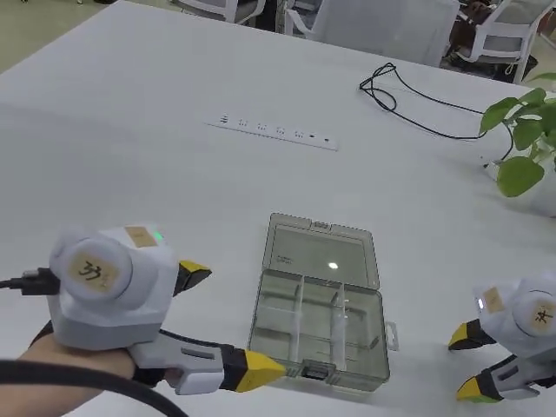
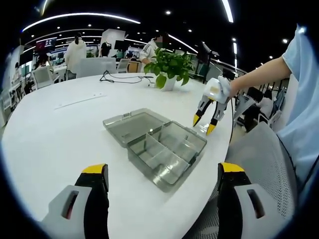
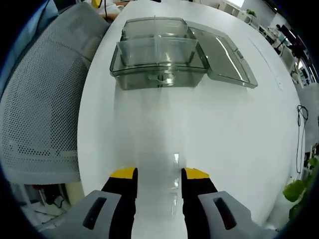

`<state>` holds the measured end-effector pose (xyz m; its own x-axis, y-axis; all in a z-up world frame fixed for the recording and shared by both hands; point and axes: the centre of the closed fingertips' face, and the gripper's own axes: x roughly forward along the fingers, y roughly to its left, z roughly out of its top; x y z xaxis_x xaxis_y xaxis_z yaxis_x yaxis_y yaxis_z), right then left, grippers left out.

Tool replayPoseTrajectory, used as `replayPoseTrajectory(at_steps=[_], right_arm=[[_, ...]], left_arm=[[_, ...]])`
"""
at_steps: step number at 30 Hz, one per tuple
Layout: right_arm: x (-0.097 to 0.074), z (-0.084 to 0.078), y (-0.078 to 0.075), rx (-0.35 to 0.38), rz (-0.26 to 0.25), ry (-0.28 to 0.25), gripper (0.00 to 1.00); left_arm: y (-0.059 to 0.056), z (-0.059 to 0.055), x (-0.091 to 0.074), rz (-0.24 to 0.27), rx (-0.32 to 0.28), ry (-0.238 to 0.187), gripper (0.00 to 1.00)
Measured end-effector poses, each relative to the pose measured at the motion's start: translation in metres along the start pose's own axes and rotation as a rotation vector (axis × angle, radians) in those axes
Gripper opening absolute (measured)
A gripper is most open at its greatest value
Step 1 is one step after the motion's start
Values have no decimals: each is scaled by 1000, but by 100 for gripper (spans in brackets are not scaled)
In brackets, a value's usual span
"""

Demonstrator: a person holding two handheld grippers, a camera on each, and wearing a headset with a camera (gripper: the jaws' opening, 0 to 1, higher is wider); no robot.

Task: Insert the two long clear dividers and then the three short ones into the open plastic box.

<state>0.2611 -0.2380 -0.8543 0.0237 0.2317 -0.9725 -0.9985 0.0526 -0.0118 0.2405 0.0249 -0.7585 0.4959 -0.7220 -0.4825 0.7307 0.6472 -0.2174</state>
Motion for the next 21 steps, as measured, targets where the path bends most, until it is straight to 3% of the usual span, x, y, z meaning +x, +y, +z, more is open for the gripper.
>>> replayPoseTrajectory(at_steps=[11,15,21], right_arm=[[0,1,2,-10,-10,11,33],[-1,1,2,-20,-34,13,32],[-4,9,-1,4,-76,-18,32]], left_arm=[[2,4,1,12,-17,-16,90],[1,7,4,11,-65,-44,89],[-5,6,8,-3,-57,-32,88]])
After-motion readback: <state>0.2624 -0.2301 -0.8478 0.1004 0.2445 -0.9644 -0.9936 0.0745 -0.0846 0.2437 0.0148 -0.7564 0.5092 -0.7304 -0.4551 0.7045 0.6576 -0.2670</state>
